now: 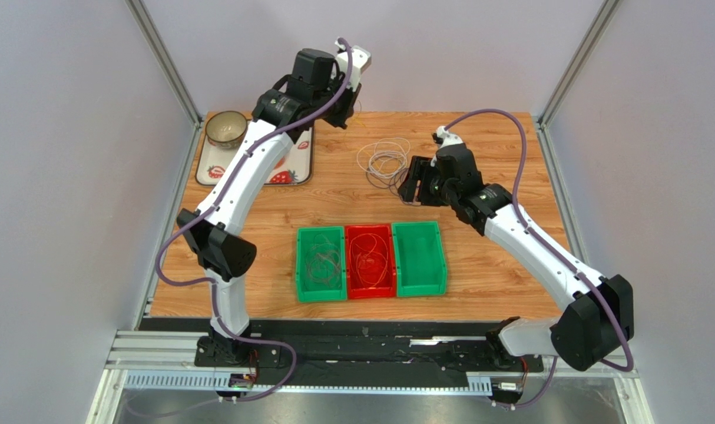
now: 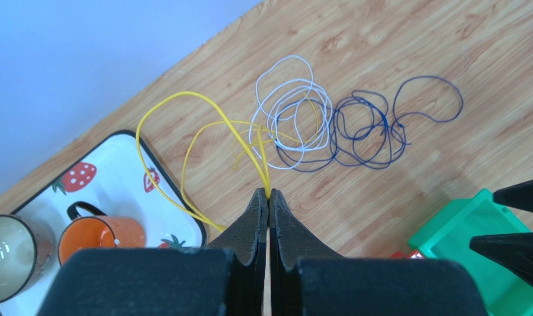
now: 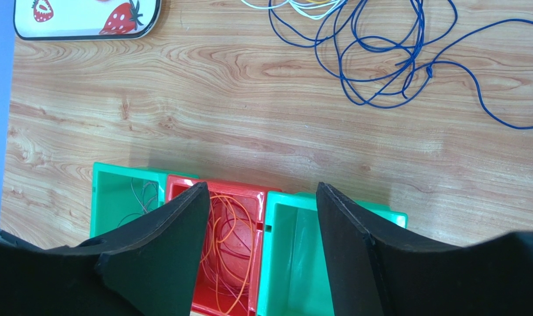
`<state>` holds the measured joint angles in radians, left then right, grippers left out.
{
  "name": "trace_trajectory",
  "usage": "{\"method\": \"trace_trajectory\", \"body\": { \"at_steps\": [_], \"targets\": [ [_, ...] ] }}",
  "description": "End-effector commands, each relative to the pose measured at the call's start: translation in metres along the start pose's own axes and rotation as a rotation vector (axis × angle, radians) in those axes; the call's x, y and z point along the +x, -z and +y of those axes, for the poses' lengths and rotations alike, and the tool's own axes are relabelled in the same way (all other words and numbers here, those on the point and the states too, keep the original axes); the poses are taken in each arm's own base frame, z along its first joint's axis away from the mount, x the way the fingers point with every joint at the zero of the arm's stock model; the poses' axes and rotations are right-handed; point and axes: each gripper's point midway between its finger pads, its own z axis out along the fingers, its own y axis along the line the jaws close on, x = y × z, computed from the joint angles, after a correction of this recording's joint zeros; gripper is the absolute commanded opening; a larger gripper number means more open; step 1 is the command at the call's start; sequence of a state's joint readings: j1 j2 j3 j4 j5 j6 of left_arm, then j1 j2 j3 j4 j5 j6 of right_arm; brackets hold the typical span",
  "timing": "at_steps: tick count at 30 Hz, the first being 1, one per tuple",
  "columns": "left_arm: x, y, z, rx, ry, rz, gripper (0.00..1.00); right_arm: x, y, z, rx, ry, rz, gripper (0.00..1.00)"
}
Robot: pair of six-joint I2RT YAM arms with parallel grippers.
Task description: Untangle the cables
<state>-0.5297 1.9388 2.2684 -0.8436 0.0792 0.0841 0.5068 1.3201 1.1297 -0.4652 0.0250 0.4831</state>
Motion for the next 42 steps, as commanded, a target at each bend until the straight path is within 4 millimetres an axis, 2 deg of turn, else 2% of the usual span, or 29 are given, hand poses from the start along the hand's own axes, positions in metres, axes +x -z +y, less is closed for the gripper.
{"method": "trace_trajectory", "body": {
  "at_steps": [1,3,6,7,9,10,13,14,16,18,19,21,22,25,34,42],
  "targets": [
    [-0.068,0.073,-0.004,0.012,0.009,-0.220,0.00,-0.027,0.013,0.011,-0.039,-0.022,-0.090,0.64],
    [-0.086,0.090,-0.010,0.042,-0.001,-0.292,0.00,-0.028,0.015,0.012,-0.038,-0.023,-0.092,0.64],
    [-0.120,0.131,-0.015,0.063,-0.004,-0.438,0.00,-0.032,0.018,0.012,-0.036,-0.028,-0.105,0.64],
    [-0.134,0.156,-0.020,0.080,-0.004,-0.504,0.00,-0.034,0.019,0.012,-0.037,-0.028,-0.110,0.64],
    [-0.159,0.186,-0.029,0.126,-0.031,-0.624,0.00,-0.038,0.019,0.013,-0.034,-0.029,-0.123,0.64],
    [-0.170,0.212,-0.033,0.133,-0.049,-0.689,0.00,-0.040,0.020,0.014,-0.033,-0.032,-0.127,0.64],
    [-0.190,0.257,-0.036,0.130,-0.080,-0.811,0.00,-0.047,0.020,0.016,-0.033,-0.045,-0.140,0.64],
    [-0.191,0.264,-0.037,0.130,-0.083,-0.825,0.00,-0.048,0.020,0.018,-0.036,-0.048,-0.142,0.64],
    [-0.184,0.273,-0.040,0.143,-0.058,-0.814,0.00,-0.053,0.020,0.019,-0.036,-0.051,-0.150,0.64],
    [-0.174,0.274,-0.045,0.167,-0.050,-0.792,0.00,-0.056,0.020,0.019,-0.030,-0.055,-0.161,0.64],
    [-0.162,0.272,-0.047,0.173,-0.042,-0.769,0.00,-0.057,0.021,0.018,-0.027,-0.056,-0.165,0.64],
    [-0.158,0.276,-0.048,0.173,-0.016,-0.791,0.00,-0.059,0.022,0.016,-0.019,-0.058,-0.175,0.64],
    [-0.148,0.276,-0.050,0.177,-0.007,-0.781,0.00,-0.060,0.022,0.017,-0.018,-0.058,-0.179,0.64],
    [-0.135,0.280,-0.058,0.217,0.020,-0.776,0.00,-0.061,0.023,0.015,-0.015,-0.064,-0.182,0.64],
    [-0.113,0.289,-0.086,0.378,0.096,-0.746,0.00,-0.062,0.026,0.014,-0.014,-0.080,-0.195,0.64],
    [-0.089,0.293,-0.110,0.460,0.155,-0.711,0.00,-0.068,0.035,0.003,0.025,-0.073,-0.234,0.64]
  ]
}}
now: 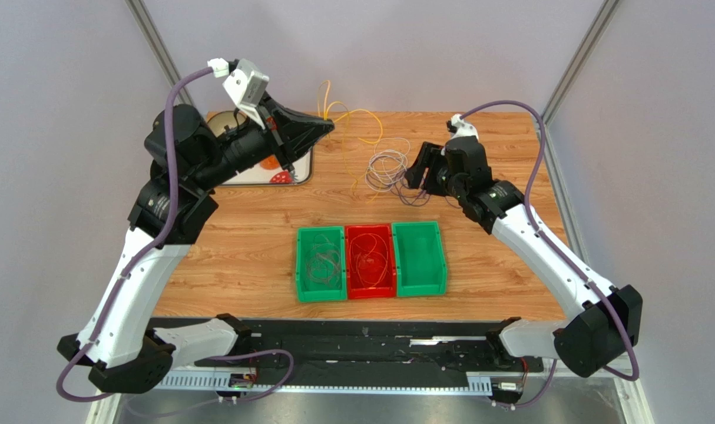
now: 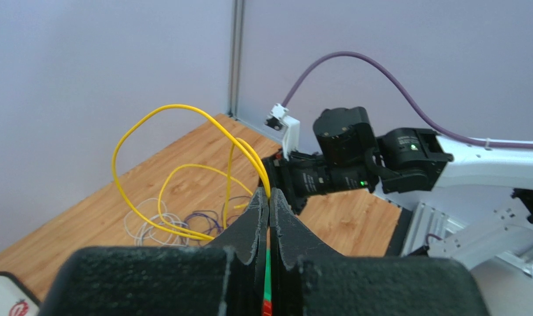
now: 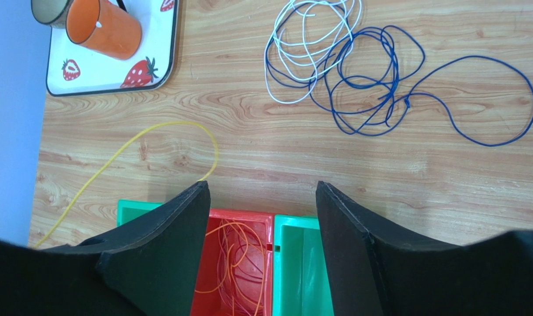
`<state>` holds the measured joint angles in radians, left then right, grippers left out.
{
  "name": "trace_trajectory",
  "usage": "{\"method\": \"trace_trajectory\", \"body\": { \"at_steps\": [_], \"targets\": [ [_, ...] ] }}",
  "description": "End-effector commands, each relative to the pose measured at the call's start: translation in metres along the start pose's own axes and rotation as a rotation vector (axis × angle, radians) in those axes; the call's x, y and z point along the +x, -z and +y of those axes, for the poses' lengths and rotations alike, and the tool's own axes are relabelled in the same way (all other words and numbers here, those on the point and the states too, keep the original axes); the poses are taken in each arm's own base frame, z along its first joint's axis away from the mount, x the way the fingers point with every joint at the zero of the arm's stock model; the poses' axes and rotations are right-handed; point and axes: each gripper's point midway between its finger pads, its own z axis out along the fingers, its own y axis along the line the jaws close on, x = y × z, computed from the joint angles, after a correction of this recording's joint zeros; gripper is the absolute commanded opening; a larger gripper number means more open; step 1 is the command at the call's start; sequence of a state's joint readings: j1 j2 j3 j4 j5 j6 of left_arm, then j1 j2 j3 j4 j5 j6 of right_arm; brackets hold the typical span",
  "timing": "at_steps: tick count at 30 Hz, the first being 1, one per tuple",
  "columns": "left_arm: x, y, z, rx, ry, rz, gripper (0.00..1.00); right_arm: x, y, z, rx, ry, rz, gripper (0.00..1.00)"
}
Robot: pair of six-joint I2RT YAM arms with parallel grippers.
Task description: Untangle the cables
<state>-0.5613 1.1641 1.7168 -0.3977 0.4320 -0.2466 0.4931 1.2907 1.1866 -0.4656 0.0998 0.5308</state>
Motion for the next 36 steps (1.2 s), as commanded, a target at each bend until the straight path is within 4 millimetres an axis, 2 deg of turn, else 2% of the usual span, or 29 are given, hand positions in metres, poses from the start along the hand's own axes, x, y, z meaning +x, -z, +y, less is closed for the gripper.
{"method": "trace_trajectory", "body": {
  "at_steps": [1,6,9,14,15,21,25,31,36],
  "targets": [
    [-0.011,0.014,-0.029,0.072,0.036,-0.061,0.00,-0.036,0.018,0.001,-0.002,-0.014,-0.126,0.64],
    [0.010,0.016,-0.045,0.115,0.090,-0.009,0.00,-0.045,0.024,-0.010,0.032,-0.017,-0.159,0.64],
    [0.037,0.016,-0.048,0.113,0.130,0.050,0.00,-0.051,0.029,-0.018,0.053,-0.023,-0.179,0.64],
    [0.065,0.016,-0.054,0.121,0.200,0.096,0.00,-0.055,0.032,-0.031,0.077,-0.040,-0.195,0.64],
    [0.077,0.015,-0.053,0.120,0.212,0.116,0.00,-0.056,0.032,-0.033,0.081,-0.042,-0.196,0.64],
    [0.114,-0.001,-0.048,0.114,0.262,0.178,0.00,-0.052,0.027,-0.033,0.071,-0.047,-0.177,0.64],
    [0.125,-0.012,-0.045,0.108,0.256,0.185,0.00,-0.050,0.024,-0.034,0.072,-0.045,-0.167,0.64],
    [0.156,-0.029,-0.035,0.085,0.267,0.213,0.00,-0.048,0.022,-0.036,0.074,-0.038,-0.158,0.64],
    [0.196,-0.035,-0.023,0.046,0.280,0.282,0.00,-0.046,0.020,-0.040,0.075,-0.034,-0.147,0.63]
  ]
}}
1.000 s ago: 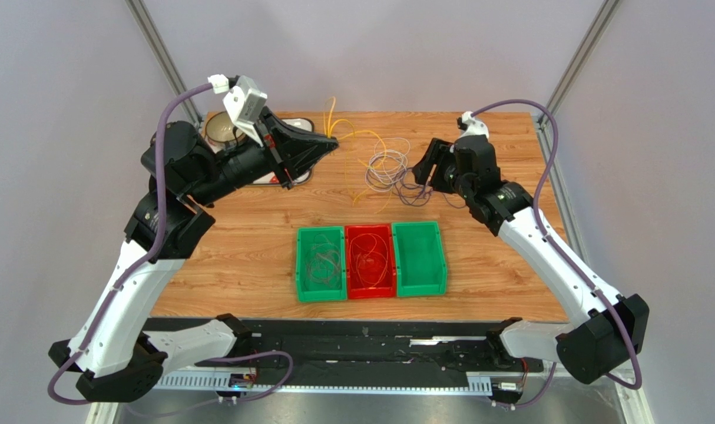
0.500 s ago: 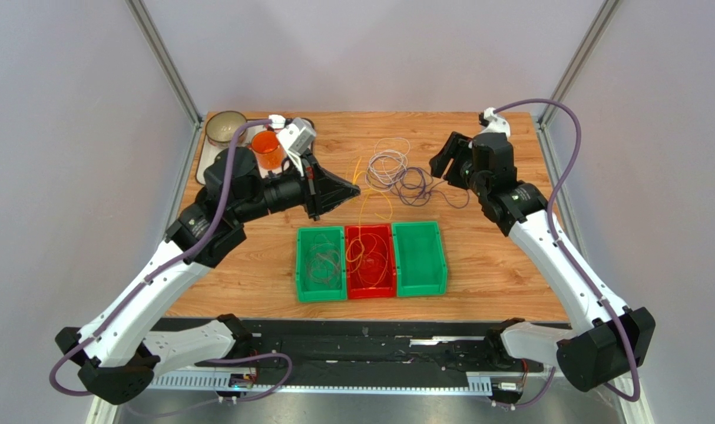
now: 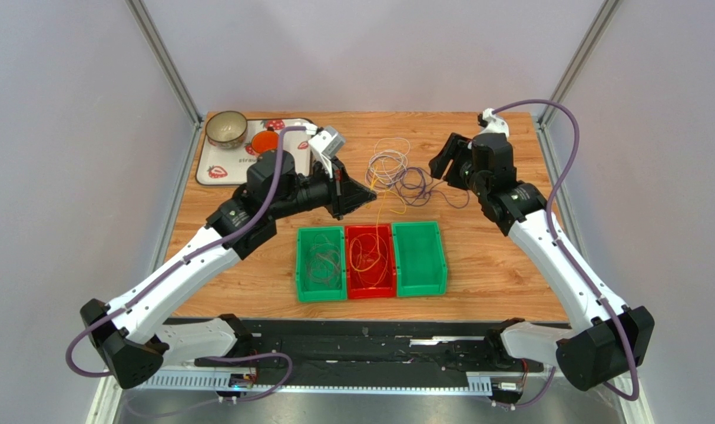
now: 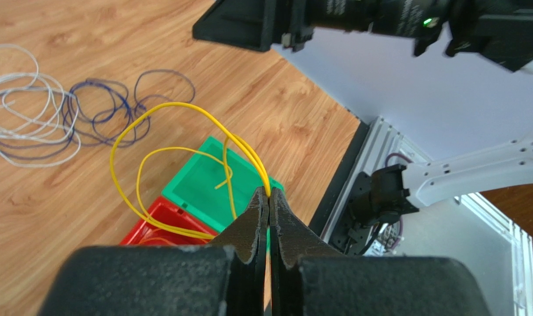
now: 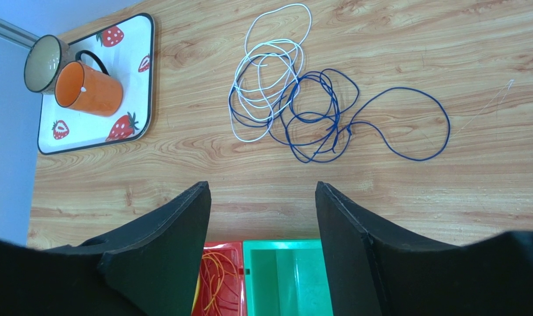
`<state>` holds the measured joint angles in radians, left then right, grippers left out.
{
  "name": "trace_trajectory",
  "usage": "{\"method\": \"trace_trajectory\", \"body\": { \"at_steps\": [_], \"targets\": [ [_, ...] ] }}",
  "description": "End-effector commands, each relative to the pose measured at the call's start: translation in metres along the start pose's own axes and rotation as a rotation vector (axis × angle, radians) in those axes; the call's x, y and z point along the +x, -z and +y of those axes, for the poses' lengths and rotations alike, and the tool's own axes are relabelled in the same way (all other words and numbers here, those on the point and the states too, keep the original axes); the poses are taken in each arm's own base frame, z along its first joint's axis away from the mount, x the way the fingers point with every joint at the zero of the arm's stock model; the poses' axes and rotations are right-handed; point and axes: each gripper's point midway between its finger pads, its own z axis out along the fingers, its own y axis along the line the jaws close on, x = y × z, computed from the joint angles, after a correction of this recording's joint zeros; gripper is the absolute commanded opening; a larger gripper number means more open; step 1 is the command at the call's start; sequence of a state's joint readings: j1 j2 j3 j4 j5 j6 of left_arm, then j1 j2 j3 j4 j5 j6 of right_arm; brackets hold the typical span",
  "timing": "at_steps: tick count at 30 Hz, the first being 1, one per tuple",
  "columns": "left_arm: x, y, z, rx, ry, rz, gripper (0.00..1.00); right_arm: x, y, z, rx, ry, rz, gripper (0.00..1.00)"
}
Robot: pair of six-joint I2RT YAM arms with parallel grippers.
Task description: Untangle the cables
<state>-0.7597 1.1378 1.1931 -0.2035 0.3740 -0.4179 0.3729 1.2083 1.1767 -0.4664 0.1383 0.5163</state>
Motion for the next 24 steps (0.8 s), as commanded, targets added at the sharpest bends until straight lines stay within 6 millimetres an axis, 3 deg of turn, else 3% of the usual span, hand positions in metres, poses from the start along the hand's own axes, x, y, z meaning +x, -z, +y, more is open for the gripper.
{"method": "trace_trajectory", "body": {
  "at_steps": [1,8,19,24],
  "targets": [
    [0.008,-0.011,0.012,-0.028,0.000,-0.021,0.00,-0.003,-0.003,-0.001,-0.016,0.015,-0.012,0.63],
    [0.039,-0.014,0.035,-0.104,0.029,0.039,0.00,0.005,-0.011,-0.003,-0.023,0.006,0.014,0.63],
    [0.078,-0.018,0.044,-0.124,0.103,0.154,0.00,0.009,-0.017,-0.001,-0.038,0.004,0.041,0.63],
    [0.099,-0.006,0.048,-0.174,0.164,0.226,0.00,0.011,-0.016,0.001,-0.054,0.006,0.051,0.63]
  ]
}}
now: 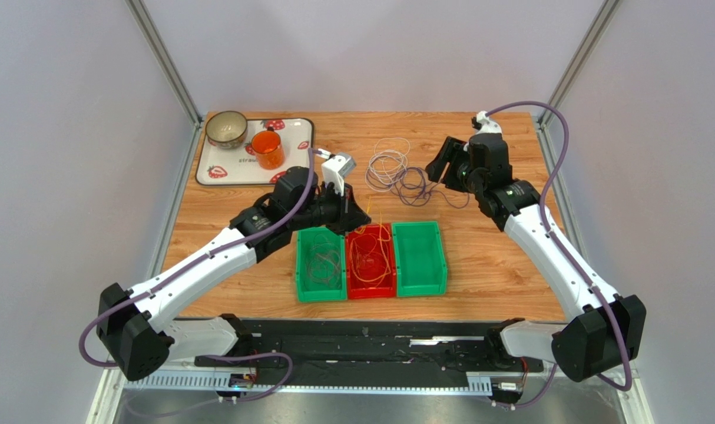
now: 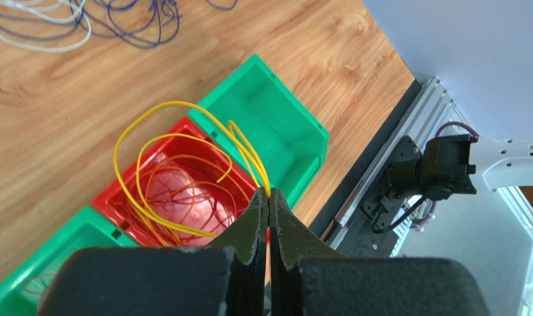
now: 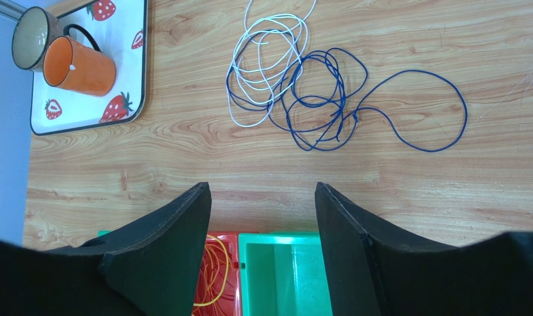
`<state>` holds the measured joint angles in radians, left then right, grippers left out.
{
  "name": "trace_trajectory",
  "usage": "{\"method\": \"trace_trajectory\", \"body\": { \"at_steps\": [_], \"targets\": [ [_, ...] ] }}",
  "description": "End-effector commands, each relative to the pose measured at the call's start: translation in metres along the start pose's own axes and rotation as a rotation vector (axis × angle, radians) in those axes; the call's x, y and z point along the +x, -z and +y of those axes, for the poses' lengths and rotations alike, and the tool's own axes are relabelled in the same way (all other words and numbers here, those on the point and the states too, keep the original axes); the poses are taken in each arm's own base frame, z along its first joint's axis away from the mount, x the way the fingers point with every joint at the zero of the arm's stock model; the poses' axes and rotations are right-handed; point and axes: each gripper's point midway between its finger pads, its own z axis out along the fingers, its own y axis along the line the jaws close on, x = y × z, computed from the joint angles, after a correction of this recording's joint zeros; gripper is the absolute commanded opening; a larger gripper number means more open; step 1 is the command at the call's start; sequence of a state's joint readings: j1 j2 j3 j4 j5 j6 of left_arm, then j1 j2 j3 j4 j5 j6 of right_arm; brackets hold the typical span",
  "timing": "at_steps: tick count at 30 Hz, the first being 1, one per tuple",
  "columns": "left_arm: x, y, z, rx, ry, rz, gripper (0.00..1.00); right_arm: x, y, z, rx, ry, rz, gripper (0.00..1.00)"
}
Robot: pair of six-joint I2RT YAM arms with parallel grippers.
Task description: Untangle the cables
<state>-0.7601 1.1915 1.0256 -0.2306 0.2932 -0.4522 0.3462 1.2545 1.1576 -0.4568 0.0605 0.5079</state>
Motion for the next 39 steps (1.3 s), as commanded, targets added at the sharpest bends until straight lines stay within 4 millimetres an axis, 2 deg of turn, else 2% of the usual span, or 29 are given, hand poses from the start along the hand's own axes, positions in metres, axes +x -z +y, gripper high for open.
{"method": "trace_trajectory", "body": {
  "at_steps": [1,6,10,19,21,23,33,39],
  "targets": [
    [0.013,0.008,-0.003,-0.011,0.048,0.047,0.00,-0.007,-0.001,0.007,-0.042,0.006,-0.021,0.63],
    [0.031,0.006,0.000,-0.017,0.083,0.101,0.00,-0.004,-0.006,0.008,-0.049,0.000,-0.010,0.63],
    [0.054,-0.004,0.007,-0.026,0.129,0.165,0.00,-0.003,-0.007,0.007,-0.047,0.003,-0.006,0.62],
    [0.066,-0.037,0.010,0.017,0.144,0.198,0.00,-0.001,-0.008,0.006,-0.043,0.007,0.001,0.62],
    [0.067,-0.042,0.010,0.023,0.158,0.201,0.00,0.002,-0.007,0.011,-0.075,0.009,0.020,0.62],
    [0.074,-0.048,0.015,0.013,0.178,0.221,0.00,0.004,-0.008,0.011,-0.077,0.013,0.026,0.62],
    [0.101,-0.047,0.029,-0.058,0.258,0.270,0.00,0.012,-0.014,0.013,-0.093,0.018,0.065,0.62],
    [0.113,-0.048,0.049,-0.156,0.295,0.285,0.00,0.013,-0.014,0.016,-0.109,0.027,0.074,0.62]
  ]
}}
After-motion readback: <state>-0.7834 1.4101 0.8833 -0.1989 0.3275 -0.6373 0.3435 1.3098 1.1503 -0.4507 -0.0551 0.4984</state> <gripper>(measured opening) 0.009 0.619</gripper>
